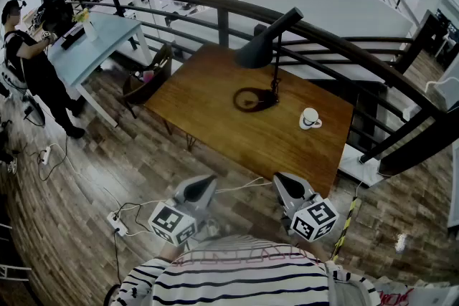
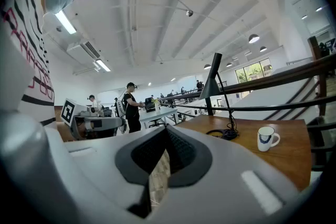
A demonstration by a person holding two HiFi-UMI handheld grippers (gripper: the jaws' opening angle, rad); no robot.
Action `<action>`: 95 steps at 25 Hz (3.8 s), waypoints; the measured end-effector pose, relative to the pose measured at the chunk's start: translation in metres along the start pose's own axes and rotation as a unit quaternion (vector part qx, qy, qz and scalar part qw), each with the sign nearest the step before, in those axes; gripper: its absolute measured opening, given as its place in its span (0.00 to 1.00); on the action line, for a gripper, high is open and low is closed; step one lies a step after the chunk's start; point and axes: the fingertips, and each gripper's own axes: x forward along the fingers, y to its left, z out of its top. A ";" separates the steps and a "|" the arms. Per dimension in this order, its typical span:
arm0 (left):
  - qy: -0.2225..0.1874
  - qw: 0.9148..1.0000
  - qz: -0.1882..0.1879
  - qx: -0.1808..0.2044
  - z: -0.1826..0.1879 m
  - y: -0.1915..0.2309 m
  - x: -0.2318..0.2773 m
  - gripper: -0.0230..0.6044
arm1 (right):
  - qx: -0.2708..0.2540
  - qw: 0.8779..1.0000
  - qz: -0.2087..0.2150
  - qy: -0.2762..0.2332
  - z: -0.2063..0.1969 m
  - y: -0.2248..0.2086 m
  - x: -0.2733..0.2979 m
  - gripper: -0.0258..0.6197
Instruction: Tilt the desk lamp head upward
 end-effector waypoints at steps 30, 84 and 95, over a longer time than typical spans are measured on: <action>-0.021 0.998 -0.052 -0.007 0.007 0.127 -0.030 0.04 | 0.026 0.991 -0.107 -0.078 0.009 0.024 0.107 0.12; 0.023 0.987 -0.148 -0.049 0.061 0.302 0.326 0.31 | 0.019 0.982 -0.180 -0.056 0.104 -0.288 0.299 0.32; 0.055 0.967 -0.238 -0.078 0.065 0.335 0.369 0.42 | -0.027 0.958 -0.282 -0.037 0.107 -0.341 0.325 0.32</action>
